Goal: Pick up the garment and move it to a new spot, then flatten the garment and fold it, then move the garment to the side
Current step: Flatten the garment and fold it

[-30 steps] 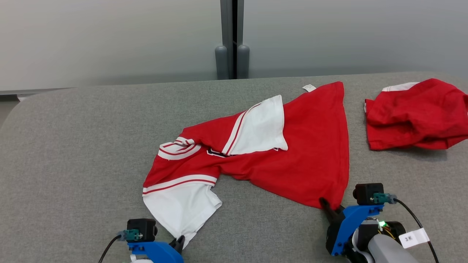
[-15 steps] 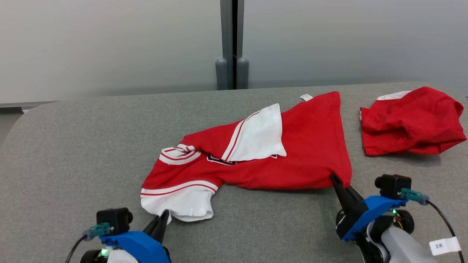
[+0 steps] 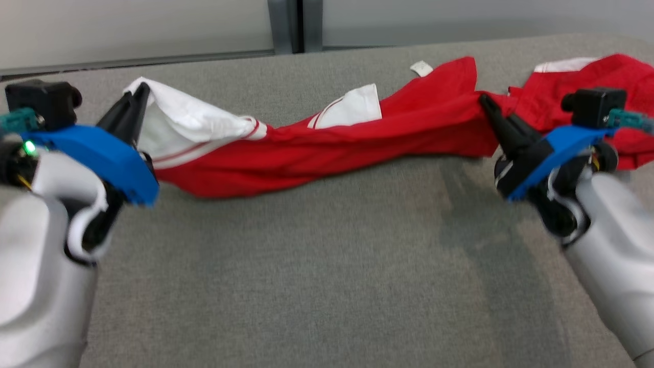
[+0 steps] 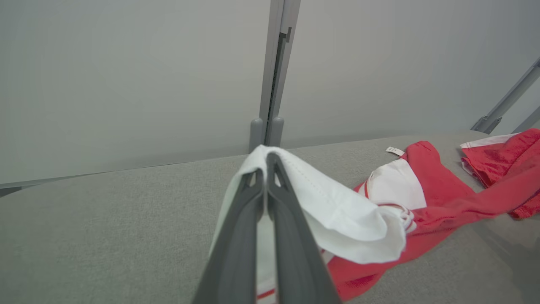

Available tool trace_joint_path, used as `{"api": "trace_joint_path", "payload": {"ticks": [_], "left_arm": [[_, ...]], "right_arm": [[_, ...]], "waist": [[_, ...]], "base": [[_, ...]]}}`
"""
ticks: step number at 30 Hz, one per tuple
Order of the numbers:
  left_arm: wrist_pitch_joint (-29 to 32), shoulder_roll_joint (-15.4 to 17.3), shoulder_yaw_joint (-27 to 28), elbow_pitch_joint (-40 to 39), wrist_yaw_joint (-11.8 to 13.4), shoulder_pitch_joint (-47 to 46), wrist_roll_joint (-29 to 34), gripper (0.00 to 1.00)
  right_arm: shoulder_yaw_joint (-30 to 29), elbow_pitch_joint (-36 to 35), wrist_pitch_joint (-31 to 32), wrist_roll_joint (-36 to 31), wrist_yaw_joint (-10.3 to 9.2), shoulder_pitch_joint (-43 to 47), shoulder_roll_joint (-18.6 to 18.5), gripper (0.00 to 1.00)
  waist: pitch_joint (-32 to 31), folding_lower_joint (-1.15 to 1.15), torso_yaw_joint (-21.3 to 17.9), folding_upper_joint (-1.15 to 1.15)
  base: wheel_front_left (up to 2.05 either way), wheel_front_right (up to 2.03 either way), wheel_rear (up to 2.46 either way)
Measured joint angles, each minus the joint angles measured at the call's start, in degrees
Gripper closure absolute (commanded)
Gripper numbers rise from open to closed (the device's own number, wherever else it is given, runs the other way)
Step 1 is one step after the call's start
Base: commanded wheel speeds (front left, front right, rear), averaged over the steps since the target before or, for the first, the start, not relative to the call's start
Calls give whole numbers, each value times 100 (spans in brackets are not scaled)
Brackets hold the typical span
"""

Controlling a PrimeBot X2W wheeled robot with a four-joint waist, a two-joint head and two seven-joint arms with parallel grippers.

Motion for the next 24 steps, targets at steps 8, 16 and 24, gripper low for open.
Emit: {"api": "trace_joint_path", "payload": {"ticks": [8,16,24], "left_arm": [[-172,397,-667,1220,-48,-2722,111,100],[-907,460,-957,2136,-49,-5011,-78,100],[-1402,328,-1050,2950,-49,-6595,-152,100]], "right_arm": [[343,556,205,279,1,-2090,-97,100],[424,1176,-363,363,1,-3915,-41,100],[594,1614,-840,243,1,-5288,-66,100]], "waist": [[968,1,-49,0],[1590,0,68,0],[1875,-1,161,-1]], "base": [[0,0,0],[0,0,0],[0,0,0]]}}
